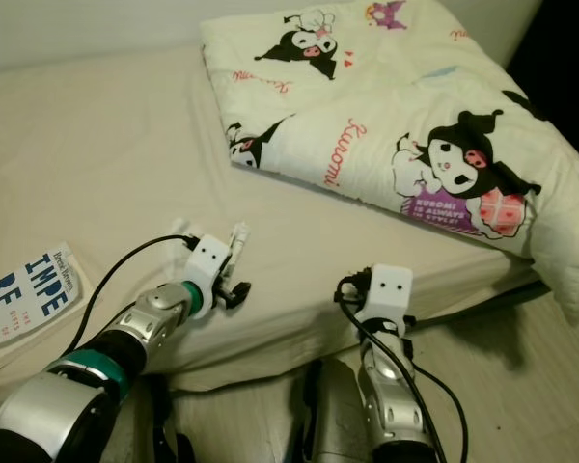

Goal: Clean up the room

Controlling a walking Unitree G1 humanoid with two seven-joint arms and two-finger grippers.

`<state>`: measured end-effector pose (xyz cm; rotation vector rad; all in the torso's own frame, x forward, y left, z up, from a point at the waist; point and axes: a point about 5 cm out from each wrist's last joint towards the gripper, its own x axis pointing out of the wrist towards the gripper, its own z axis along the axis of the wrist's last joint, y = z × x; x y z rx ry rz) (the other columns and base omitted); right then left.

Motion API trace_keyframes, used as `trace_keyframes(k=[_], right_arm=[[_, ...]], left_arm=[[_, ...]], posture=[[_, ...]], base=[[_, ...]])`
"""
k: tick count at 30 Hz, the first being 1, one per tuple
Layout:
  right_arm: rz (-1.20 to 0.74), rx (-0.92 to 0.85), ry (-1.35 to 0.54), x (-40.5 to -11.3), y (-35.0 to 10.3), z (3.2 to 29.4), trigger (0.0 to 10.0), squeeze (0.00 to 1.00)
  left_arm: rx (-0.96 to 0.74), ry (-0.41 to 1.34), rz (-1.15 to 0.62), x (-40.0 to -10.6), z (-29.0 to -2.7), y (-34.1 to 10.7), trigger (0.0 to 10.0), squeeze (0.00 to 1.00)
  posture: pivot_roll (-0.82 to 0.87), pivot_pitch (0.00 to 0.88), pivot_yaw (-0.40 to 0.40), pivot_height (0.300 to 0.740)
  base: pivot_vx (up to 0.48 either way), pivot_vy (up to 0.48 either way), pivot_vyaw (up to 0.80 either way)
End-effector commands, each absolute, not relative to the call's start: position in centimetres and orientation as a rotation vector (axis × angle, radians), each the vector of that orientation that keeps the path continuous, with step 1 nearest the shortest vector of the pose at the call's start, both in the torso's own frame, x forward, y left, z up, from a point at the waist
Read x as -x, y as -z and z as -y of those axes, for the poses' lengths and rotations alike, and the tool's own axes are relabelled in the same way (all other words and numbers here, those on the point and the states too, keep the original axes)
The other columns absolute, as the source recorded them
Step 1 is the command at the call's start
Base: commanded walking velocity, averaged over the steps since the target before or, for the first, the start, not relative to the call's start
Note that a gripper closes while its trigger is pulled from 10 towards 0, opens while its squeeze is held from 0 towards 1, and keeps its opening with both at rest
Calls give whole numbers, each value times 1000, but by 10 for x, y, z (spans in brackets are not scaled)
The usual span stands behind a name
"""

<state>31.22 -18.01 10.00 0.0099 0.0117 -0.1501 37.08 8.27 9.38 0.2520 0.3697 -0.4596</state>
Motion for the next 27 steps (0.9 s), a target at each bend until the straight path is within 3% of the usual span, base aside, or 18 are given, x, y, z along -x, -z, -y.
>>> trace_keyframes(k=[1,7,8,9,10,13,14,27], right_arm=[[-49,-7,150,-307,-92,180,10000,0],[-58,-7,141,-304,-91,178,10000,0],[-59,-8,140,-303,-91,178,10000,0],[-59,-8,140,-303,-91,178,10000,0],[-61,-9,139,-303,-91,177,10000,0],[-62,-10,139,-303,-91,177,10000,0],[-65,-12,139,-303,-91,177,10000,0],[-72,-12,138,-303,-93,177,10000,0]], left_arm=[[-280,444,-431,-364,-91,-78,10000,0],[-351,384,-417,-365,-102,-78,10000,0],[-362,370,-419,-365,-104,-78,8235,0],[-362,370,-419,-365,-104,-78,8235,0],[-373,364,-420,-366,-105,-77,1176,0],[-380,361,-420,-366,-106,-77,1176,0],[-401,358,-419,-366,-107,-77,0,0],[-422,341,-418,-365,-109,-76,0,0]], posture=[[-23,248,109,571],[-24,247,106,571],[-24,246,105,571],[-24,246,105,571],[-24,246,105,571],[-24,245,105,571],[-23,244,103,571],[-24,238,99,571]], base=[[0,0,0],[0,0,0],[0,0,0],[0,0,0],[0,0,0],[0,0,0],[0,0,0],[0,0,0]])
